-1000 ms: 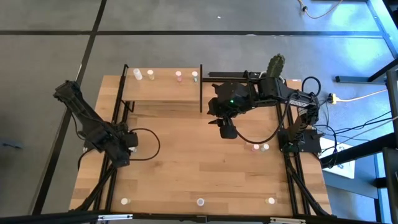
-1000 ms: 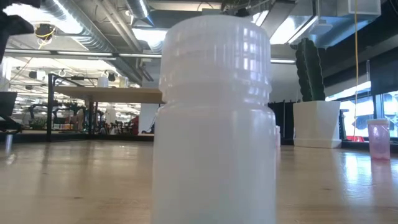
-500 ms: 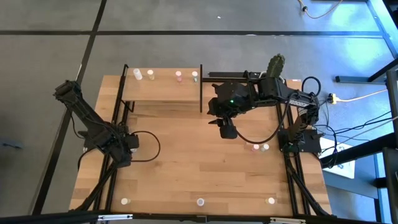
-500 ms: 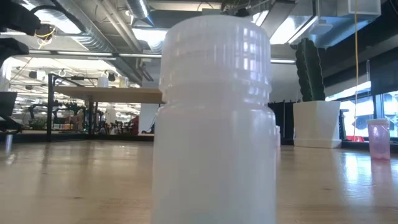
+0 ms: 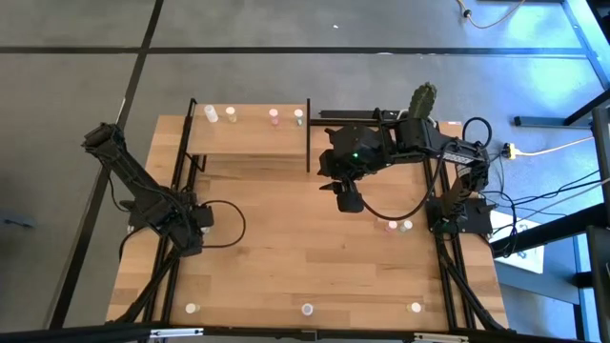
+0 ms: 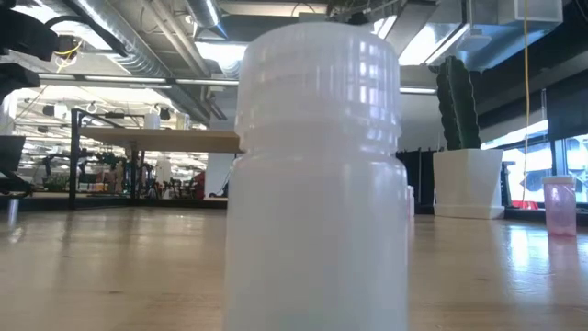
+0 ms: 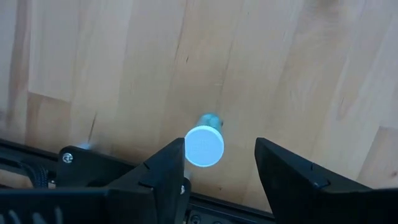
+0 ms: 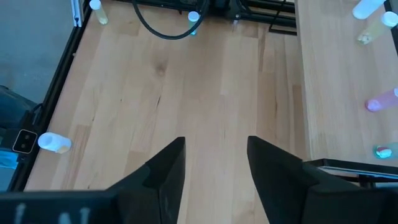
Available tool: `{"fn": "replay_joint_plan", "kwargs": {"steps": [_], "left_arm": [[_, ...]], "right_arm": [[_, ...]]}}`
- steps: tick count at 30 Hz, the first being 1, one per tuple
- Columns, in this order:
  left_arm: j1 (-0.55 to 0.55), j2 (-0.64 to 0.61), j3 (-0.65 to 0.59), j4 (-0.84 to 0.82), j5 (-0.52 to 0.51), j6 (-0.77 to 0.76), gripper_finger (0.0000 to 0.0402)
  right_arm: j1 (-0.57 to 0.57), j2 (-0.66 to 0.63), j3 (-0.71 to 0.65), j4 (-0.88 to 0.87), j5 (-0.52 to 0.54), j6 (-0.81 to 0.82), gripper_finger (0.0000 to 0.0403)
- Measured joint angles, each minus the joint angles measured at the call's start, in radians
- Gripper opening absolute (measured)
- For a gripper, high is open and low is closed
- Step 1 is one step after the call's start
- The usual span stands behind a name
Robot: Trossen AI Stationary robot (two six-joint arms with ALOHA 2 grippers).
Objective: Pick and place medicine bottles onto shelf by color
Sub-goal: Put the left green pill bottle on the shelf
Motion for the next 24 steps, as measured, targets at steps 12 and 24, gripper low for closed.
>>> {"fn": "replay_joint_plan", "kwargs": {"steps": [12,24], "left_arm": [[0.0,0.002,-0.034,0.038,0.012,-0.016,0.0189],[0.0,0.047,-0.038,0.042,0.011,-0.035,0.0188]], "right_arm": [[0.0,0.0,0.0,0.0,0.0,-0.001,0.0174],[0.0,0.0,0.0,0.0,0.0,-0.001,0.0174]]}}
